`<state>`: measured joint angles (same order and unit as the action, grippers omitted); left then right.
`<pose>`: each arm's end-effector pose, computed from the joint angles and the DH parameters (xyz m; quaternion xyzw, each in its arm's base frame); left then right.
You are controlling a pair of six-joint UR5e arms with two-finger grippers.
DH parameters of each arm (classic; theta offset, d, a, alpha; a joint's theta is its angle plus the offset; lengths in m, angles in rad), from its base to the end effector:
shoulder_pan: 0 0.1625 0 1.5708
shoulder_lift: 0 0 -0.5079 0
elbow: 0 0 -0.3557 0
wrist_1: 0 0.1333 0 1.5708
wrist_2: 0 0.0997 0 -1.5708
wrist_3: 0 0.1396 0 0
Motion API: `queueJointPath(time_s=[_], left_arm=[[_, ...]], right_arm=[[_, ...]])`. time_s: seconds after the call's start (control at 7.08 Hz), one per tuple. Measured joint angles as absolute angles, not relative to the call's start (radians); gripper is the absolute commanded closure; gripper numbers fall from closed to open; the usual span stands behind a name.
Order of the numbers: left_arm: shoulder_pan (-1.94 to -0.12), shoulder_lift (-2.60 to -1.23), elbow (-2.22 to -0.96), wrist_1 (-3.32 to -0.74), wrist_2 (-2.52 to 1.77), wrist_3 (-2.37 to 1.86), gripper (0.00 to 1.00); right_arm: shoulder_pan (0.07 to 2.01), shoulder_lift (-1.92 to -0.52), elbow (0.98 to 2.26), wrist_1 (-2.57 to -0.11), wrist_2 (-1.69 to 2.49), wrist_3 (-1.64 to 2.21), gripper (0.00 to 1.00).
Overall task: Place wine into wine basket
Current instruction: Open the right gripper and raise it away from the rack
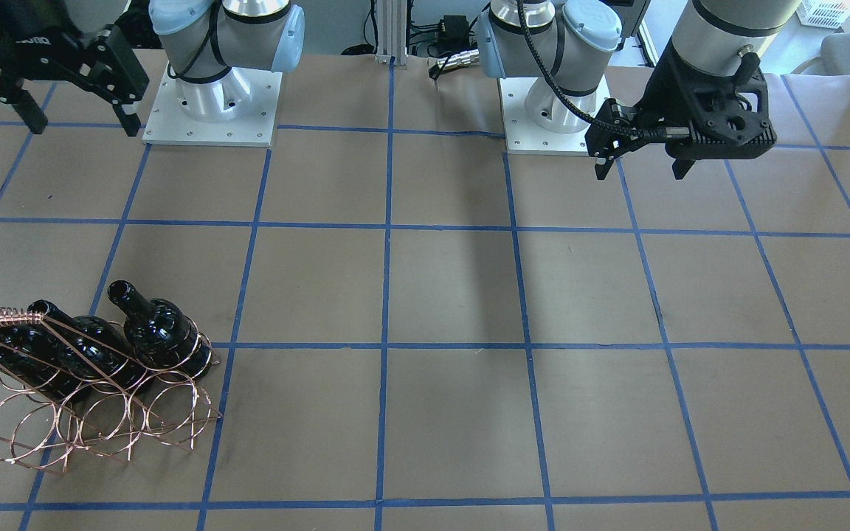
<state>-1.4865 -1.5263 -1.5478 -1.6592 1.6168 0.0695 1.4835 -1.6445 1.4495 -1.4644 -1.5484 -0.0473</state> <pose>-0.0903 -0.4382 0.5524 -0.0072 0.9997 0.0122 0.0221 0.0990 -0.4335 0.6077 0.0195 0.9988 -0.0449 0.0082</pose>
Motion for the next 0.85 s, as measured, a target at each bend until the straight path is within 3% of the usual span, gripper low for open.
queueJointPath(time_s=[0.85], left_arm=[[-1.486,-1.526,-1.548,-1.658,1.617,0.070,0.00]], right_arm=[[1.605,-1.642,1.517,-1.511,-1.592,0.086,0.00]])
